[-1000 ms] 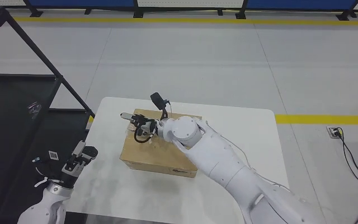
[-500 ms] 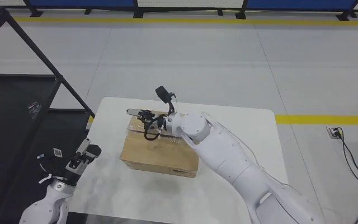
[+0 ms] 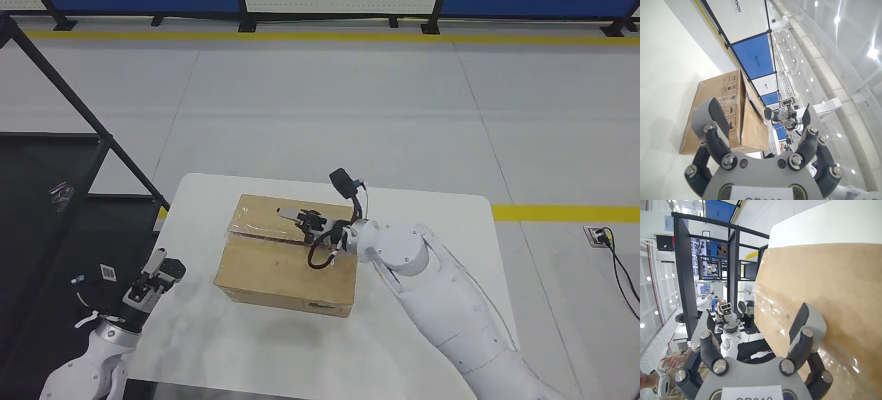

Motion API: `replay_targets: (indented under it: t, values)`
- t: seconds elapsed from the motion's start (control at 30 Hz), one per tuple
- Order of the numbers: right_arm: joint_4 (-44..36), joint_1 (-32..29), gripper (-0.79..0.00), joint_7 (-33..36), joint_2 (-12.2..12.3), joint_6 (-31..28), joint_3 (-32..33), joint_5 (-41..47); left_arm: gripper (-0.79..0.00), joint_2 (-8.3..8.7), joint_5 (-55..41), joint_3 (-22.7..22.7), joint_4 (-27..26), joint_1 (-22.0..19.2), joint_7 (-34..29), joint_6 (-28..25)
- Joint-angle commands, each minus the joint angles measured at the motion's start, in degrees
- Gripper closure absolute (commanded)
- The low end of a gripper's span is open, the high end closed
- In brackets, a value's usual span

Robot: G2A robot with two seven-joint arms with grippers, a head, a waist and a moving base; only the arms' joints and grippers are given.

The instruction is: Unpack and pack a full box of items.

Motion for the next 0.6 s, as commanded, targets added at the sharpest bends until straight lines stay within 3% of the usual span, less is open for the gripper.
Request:
replay_targets:
  t: [0.0, 0.27, 0.57]
  values:
    - [-3.1, -2.7, -0.785, 1.9, 1.0, 1.3, 2.7, -0.9, -0.785, -0.01, 0.3, 0.2, -0.2, 0.0, 0.3, 0.1]
    - [-2.6, -4.9, -0.785, 4.9, 2.5, 5.8, 7.0, -2.4, -0.785, -0.09, 1.4, 1.4, -0.9, -0.1, 1.3, 0.6]
    - [-1.0, -5.7, -0.785, 6.1, 3.3, 3.7, 9.0, -2.0, -0.785, -0.02, 1.7, 1.4, -0.9, 0.1, 1.8, 0.6]
